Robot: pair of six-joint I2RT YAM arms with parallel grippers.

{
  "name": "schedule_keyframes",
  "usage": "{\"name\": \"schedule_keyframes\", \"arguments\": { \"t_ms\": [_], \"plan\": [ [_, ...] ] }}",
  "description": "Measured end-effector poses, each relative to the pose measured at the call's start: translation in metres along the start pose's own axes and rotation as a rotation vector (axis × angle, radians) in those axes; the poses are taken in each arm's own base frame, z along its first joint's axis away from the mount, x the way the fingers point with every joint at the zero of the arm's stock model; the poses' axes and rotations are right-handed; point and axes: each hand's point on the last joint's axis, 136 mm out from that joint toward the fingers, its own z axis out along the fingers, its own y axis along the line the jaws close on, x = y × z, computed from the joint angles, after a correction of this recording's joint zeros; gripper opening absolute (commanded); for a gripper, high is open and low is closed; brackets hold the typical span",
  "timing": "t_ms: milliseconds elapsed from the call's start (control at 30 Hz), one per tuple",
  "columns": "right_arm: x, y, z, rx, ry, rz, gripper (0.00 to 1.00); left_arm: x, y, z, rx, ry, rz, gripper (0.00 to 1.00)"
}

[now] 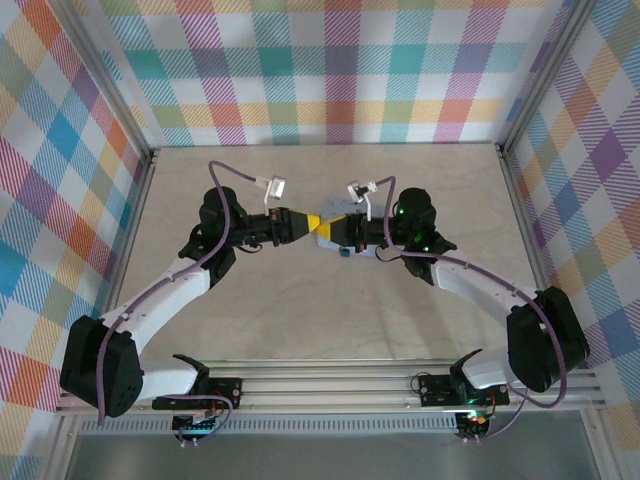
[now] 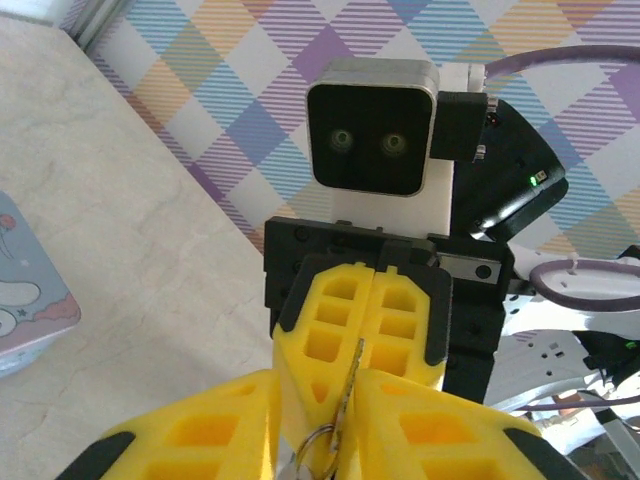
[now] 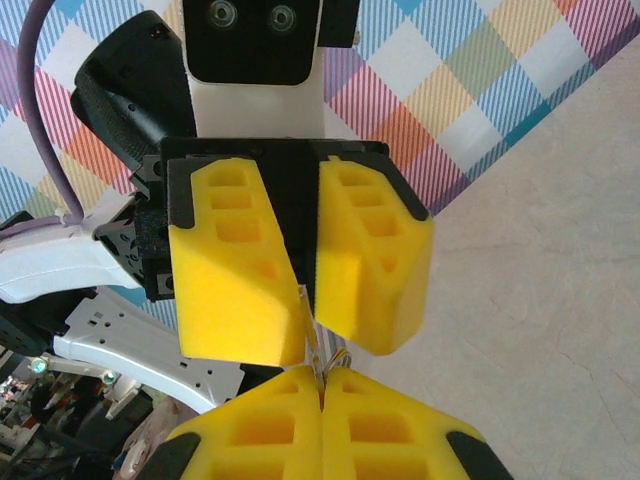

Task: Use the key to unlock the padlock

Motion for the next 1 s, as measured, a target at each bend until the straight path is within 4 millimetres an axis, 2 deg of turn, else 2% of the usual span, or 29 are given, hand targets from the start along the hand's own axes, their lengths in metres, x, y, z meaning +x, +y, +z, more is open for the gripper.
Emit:
{"name": "schedule_keyframes", "arguments": {
  "t_ms": [133,200,233,600,767,900,1000],
  "plan": [
    [0.001,0.0,0.0,-0.003,0.005,0.003,0.0,0.002,0.0,0.001,0.005,0.007,-0.001,0.13],
    [0.002,-0.001,0.0,-0.002,0.008,0.007,0.0,0.002,0.0,0.001,0.008,0.01,0.004,0.01],
    [0.002,-0.001,0.0,0.0,0.009,0.012,0.0,0.002,-0.002,0.001,0.013,0.011,0.012,0.0],
    [0.007,-0.011,-0.001,0.059,0.027,0.045,0.04,0.006,0.007,0.002,-0.029,0.024,0.016,0.0],
    [0.007,-0.014,-0.003,0.089,0.022,0.046,0.19,0.008,0.01,0.003,-0.052,0.028,0.018,0.0],
    [0.006,-0.016,-0.005,0.12,0.014,0.043,0.36,0.008,0.018,0.002,-0.104,0.021,0.015,0.0],
    [0.004,-0.016,-0.007,0.143,0.002,0.042,0.32,0.009,0.025,-0.002,-0.16,0.012,0.023,0.0]
  ]
}}
